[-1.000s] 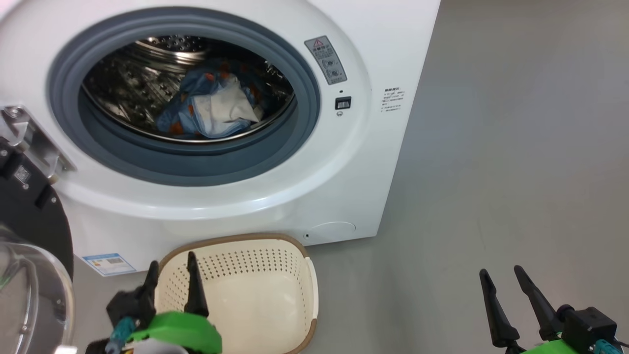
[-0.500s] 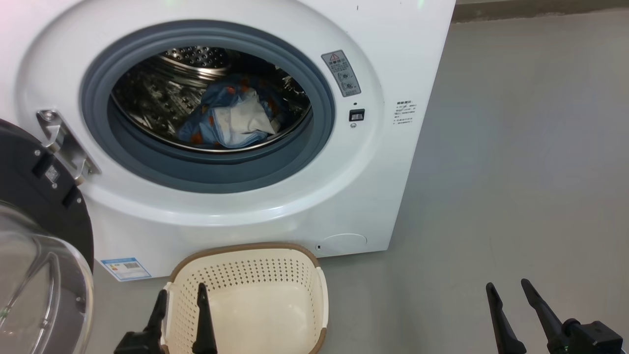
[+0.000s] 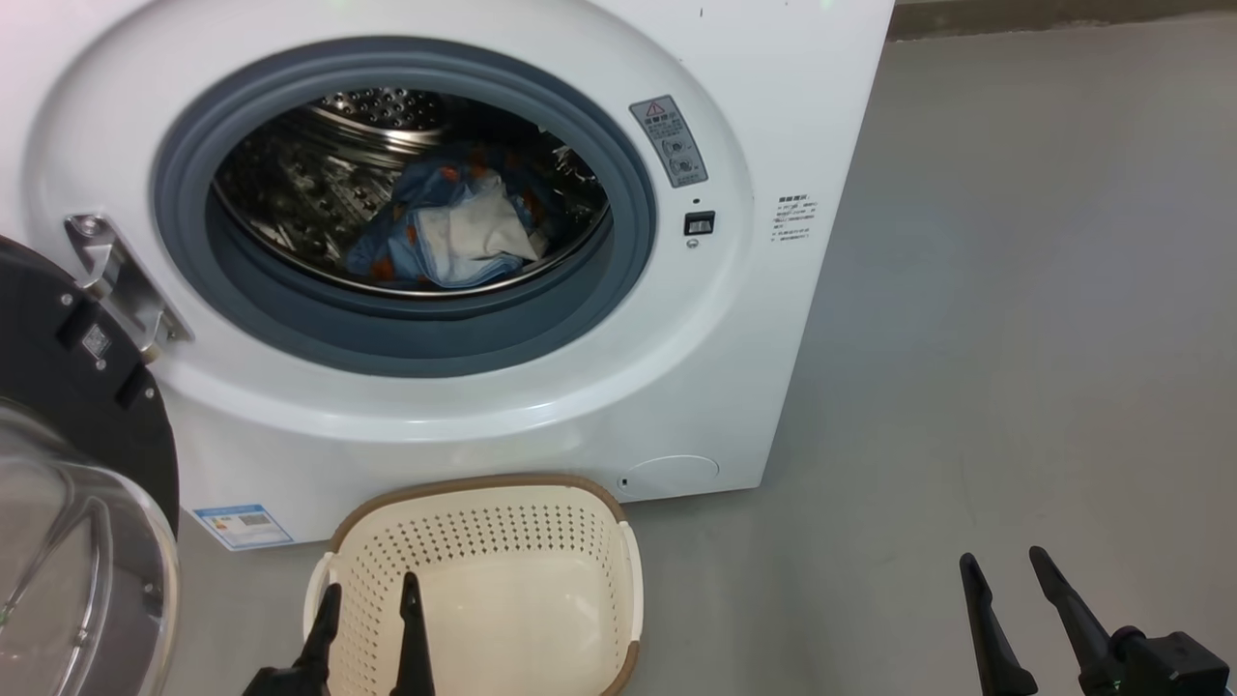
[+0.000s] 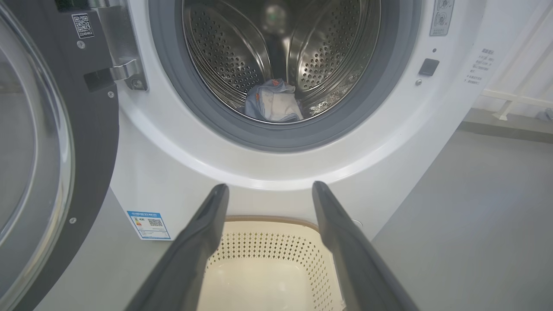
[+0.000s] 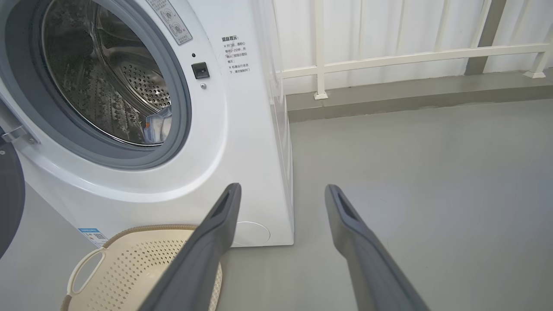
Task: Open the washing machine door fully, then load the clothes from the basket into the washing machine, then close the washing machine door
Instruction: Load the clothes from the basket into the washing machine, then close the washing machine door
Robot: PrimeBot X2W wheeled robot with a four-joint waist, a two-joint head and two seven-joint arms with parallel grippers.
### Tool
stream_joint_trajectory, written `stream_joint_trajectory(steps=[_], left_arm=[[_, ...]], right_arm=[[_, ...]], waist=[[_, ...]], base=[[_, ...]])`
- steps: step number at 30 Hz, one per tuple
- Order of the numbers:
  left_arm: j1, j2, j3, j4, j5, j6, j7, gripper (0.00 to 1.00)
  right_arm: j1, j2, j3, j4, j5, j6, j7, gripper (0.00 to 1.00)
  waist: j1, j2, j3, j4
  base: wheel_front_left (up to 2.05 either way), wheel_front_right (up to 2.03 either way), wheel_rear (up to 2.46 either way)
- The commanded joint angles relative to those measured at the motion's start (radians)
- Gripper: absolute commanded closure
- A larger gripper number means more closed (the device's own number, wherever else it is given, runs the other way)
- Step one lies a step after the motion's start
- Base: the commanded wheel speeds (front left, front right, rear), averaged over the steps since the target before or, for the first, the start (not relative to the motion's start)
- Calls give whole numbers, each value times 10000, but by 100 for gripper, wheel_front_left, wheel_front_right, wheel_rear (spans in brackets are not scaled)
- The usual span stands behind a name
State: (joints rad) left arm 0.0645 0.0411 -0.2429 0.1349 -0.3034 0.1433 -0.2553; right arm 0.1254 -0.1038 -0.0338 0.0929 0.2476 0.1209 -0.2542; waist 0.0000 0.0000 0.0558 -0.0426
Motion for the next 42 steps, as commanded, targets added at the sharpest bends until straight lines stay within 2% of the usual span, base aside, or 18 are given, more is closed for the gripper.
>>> stream_joint_trajectory(steps=[1, 14, 32, 42], left_arm=[[-245, 91, 356, -311, 163, -74, -64, 0], [-256, 91, 581, -409, 277, 73, -64, 0], [-284, 91, 573, -508, 244, 128, -65, 0], [-368, 91, 613, -495, 305, 74, -65, 0]], right_arm=[[-168, -120, 266, -260, -70, 98, -76, 0], [-184, -89, 269, -224, -94, 98, -76, 0], [-301, -46, 358, -226, -25, 98, -76, 0], [-408, -43, 399, -197, -5, 98, -76, 0]], waist=[[0, 0, 54, -48], [0, 0, 54, -116], [0, 0, 258, -122], [0, 0, 348, -125]], base=[[0, 0, 0], [-15, 15, 0], [-155, 155, 0], [-47, 47, 0]])
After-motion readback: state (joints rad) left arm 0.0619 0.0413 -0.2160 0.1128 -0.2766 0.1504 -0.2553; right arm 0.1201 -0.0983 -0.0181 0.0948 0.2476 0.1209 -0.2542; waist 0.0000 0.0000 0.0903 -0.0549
